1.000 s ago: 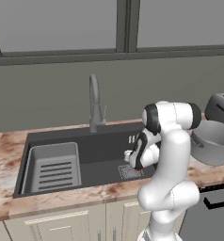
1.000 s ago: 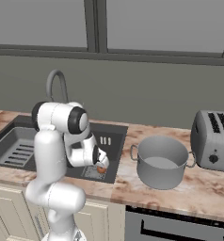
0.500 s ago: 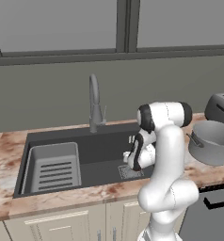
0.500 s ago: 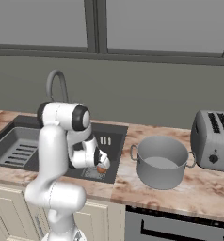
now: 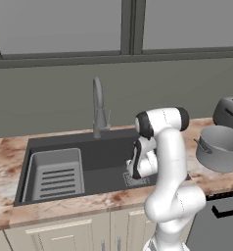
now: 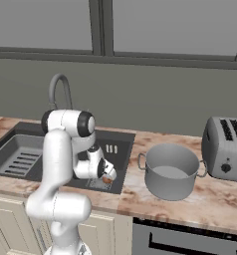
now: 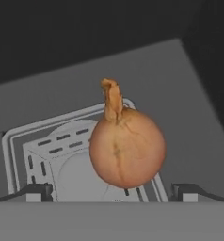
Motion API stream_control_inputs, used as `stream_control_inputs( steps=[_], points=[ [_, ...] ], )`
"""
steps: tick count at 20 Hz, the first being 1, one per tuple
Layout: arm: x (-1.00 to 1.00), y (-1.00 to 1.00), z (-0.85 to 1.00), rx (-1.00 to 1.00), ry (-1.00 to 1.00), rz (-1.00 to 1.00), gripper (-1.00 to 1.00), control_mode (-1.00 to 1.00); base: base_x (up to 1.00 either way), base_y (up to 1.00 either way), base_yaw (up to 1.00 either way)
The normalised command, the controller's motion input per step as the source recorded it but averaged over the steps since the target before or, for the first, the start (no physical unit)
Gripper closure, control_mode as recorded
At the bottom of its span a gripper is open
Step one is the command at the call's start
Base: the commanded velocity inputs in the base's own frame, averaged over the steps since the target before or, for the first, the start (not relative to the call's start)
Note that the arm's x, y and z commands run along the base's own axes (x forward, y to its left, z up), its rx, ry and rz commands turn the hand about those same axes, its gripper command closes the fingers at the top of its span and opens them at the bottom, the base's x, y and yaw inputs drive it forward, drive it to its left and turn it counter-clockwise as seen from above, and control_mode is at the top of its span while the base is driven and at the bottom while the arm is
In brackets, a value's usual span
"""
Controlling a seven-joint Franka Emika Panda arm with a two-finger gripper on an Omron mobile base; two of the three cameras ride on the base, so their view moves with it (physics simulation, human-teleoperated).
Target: Dump the onion from the pot into the sink. Then turn on the water and wash the onion. Then turn off the water and put the onion back in the pot.
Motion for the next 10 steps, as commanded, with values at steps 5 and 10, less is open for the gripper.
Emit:
stream_control_inputs(
  steps=[5,10],
  points=[
    [0.15,-0.1,-0.18,0.0,0.0,0.0,-1.0,-1.0,0.0,0.0,0.0],
    [0.09,-0.13,-0.14,0.0,0.0,0.0,-1.0,-1.0,0.0,0.0,0.0]
  ],
)
